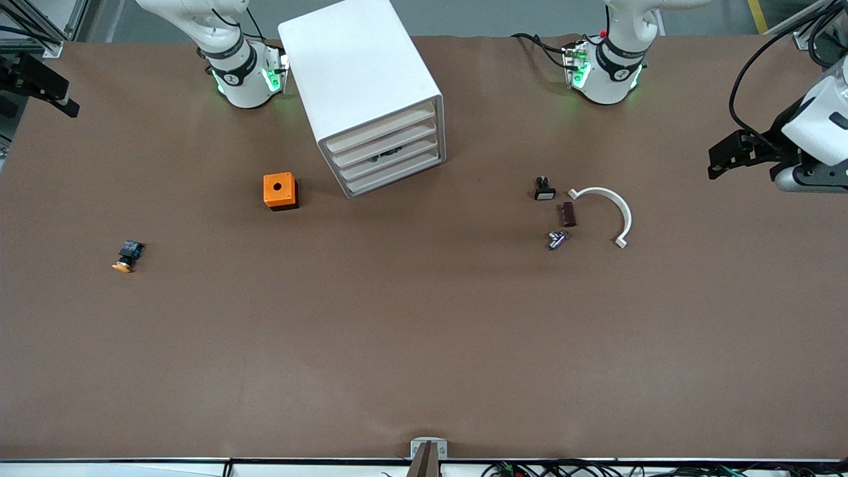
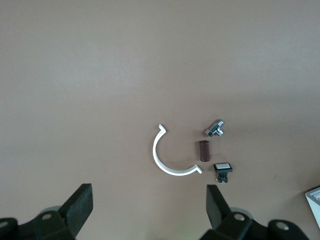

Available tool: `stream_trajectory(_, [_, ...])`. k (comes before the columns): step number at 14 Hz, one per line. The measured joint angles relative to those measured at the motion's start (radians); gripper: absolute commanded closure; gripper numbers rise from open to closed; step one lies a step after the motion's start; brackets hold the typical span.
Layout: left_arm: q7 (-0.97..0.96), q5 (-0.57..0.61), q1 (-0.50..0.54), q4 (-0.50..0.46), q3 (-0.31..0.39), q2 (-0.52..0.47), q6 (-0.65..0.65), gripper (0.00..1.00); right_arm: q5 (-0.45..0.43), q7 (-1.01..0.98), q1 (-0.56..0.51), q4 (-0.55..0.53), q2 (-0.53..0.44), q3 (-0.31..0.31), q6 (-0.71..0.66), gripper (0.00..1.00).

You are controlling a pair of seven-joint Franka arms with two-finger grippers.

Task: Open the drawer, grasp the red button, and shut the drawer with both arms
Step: 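Move the left gripper toward the front of the white drawer cabinet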

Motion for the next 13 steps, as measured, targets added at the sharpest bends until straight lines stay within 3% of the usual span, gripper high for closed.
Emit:
stream_trajectory(9, [0.000, 0.000, 0.001, 0.000, 0.000, 0.004, -0.002, 0.00, 0.001, 0.000, 0.000, 0.000, 0.000, 0.000, 0.000, 0.00])
stream_trajectory(13, [-0.001, 0.000, 0.007, -0.001, 0.001, 0.049, -0.005, 0.00, 0.001, 0.000, 0.000, 0.000, 0.000, 0.000, 0.000, 0.00])
